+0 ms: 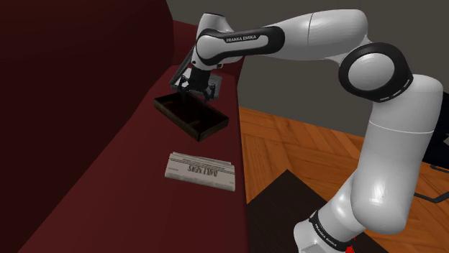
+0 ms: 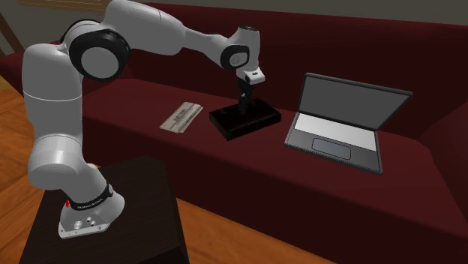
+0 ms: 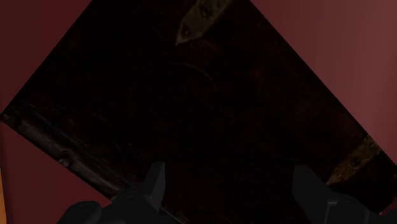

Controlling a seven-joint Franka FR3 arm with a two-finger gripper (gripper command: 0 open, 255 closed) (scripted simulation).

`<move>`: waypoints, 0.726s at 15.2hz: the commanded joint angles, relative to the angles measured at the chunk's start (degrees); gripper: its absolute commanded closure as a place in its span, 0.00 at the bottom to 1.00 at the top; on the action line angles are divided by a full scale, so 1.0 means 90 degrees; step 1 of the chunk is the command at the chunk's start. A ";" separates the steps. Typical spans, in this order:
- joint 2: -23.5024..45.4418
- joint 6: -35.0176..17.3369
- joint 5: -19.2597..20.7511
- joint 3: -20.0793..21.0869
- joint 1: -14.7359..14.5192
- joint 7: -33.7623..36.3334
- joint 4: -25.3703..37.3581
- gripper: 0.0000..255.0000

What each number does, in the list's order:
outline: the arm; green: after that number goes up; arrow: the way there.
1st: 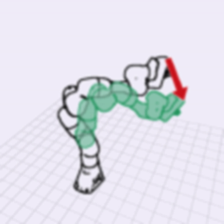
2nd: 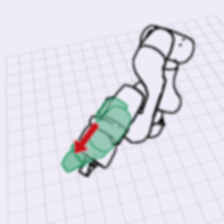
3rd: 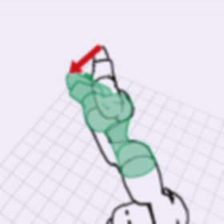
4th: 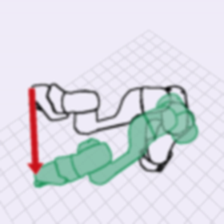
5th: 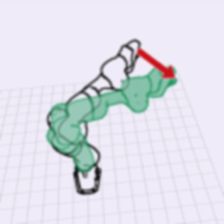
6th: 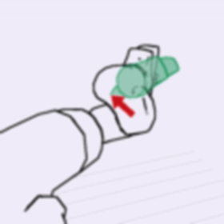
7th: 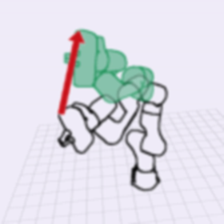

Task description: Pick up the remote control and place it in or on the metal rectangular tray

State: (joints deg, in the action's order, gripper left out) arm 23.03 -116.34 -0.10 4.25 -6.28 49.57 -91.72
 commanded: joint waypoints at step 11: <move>-0.0213 0.0606 -0.0014 0.0003 0.0011 -0.0006 0.0391 0.00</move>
